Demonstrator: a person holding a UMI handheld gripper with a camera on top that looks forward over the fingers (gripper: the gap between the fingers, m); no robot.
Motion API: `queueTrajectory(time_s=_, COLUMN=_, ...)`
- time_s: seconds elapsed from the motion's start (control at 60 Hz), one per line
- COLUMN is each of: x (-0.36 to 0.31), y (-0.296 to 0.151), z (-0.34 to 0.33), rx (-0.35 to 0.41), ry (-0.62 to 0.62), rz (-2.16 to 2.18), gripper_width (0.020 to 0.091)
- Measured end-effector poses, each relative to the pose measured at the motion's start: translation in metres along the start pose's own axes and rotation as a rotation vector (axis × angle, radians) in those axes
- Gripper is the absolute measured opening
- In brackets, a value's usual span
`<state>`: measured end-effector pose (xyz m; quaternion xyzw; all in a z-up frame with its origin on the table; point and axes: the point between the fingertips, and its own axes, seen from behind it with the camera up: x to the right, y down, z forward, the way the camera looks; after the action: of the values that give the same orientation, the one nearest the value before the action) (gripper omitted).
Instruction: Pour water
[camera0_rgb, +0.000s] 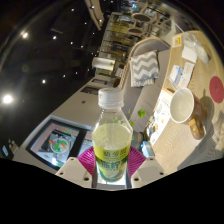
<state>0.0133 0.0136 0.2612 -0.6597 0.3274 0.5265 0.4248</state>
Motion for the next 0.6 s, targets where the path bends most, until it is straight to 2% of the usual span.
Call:
queueTrajectory(time_s=0.317, x=0.042, y=-0.028, z=0.042, rx=0.01, ry=-0.104, rz=0.713, gripper_width=0.0382)
queueTrajectory(time_s=0.6, x=0.044, y=-0.026, z=0.039, rx=-0.015, ry=-0.083, rz=0.688, gripper_width=0.0377)
